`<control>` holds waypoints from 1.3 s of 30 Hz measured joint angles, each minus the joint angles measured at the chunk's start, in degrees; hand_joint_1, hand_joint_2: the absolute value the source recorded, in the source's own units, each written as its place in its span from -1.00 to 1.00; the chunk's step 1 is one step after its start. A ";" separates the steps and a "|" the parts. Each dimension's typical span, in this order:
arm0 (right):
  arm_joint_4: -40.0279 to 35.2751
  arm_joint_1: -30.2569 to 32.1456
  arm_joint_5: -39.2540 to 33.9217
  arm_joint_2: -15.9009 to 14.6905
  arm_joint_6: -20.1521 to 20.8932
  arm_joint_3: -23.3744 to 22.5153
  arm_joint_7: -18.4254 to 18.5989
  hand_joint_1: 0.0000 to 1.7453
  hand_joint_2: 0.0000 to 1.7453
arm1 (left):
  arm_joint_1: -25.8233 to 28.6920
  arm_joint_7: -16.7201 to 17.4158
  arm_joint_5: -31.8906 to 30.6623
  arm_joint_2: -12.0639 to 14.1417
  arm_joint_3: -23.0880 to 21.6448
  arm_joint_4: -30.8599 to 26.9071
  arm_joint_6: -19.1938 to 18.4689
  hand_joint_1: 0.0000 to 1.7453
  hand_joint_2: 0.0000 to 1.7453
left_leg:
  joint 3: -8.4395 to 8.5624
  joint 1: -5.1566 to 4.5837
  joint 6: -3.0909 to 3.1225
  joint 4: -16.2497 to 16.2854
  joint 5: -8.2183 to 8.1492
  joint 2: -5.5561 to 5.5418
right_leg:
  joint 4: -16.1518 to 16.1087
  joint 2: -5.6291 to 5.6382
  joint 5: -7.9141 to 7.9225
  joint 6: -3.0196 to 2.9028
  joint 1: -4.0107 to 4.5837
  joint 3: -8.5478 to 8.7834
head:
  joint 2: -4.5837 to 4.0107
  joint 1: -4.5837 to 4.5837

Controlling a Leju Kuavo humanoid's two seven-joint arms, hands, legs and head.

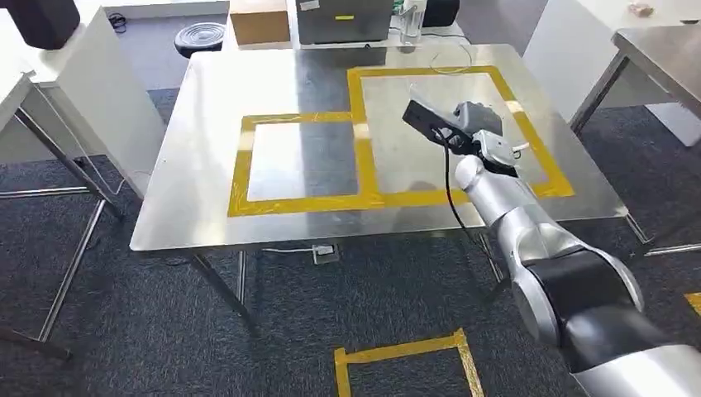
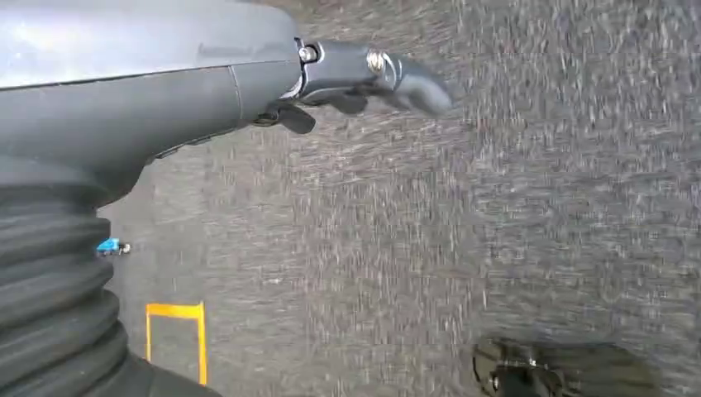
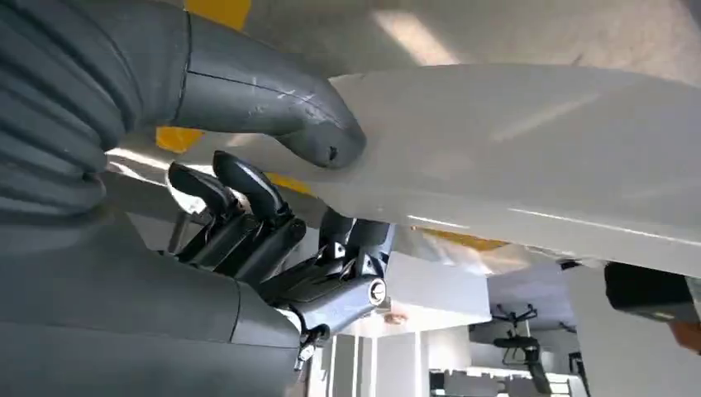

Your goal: Take the parts from the cabinet and place them on the table.

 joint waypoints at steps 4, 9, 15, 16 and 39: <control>0.33 0.38 0.53 -0.04 0.30 0.02 -0.11 -1.00 -1.00 | -0.08 -0.28 0.54 0.09 -0.02 0.00 -0.11 -1.00 1.00 | 0.10 -0.07 0.54 -0.01 -0.36 -0.16 | -0.67 -0.16 -0.08 0.08 0.03 0.49 | 0.00 0.00; 0.37 1.55 1.29 0.20 0.09 0.02 -1.40 -1.00 -1.00 | -0.05 0.29 1.71 0.04 0.00 0.07 -0.70 -1.00 -1.00 | 0.13 -0.13 0.79 0.00 -0.47 -0.14 | -0.91 -0.17 -0.15 0.92 -0.02 0.63 | 0.00 0.00; 0.33 2.89 1.51 1.35 -1.57 0.02 -4.50 -1.00 -1.00 | 0.24 2.84 2.21 0.48 0.02 0.09 -0.31 -1.00 -1.00 | 0.21 -0.48 1.79 0.04 -0.50 -0.12 | -1.41 -0.19 0.33 2.07 -0.35 0.85 | 0.00 -0.05; 0.15 2.91 1.20 1.68 -2.28 0.02 -5.53 -1.00 -1.00 | 0.30 3.21 2.27 0.50 0.02 0.09 -0.13 -1.00 -1.00 | 0.59 -0.44 2.02 -0.70 0.02 0.00 | -1.63 -0.07 0.53 2.24 -0.29 1.01 | 0.00 -0.07; -47.70 15.38 -32.46 6.97 -6.99 3.50 -30.23 -1.00 -1.00 | 2.70 2.30 2.95 1.11 0.04 0.33 1.86 -1.00 -1.00 | -4.51 1.21 -1.91 16.35 -9.79 0.40 | 1.47 0.03 2.21 0.02 -1.10 -3.83 | 0.00 -0.52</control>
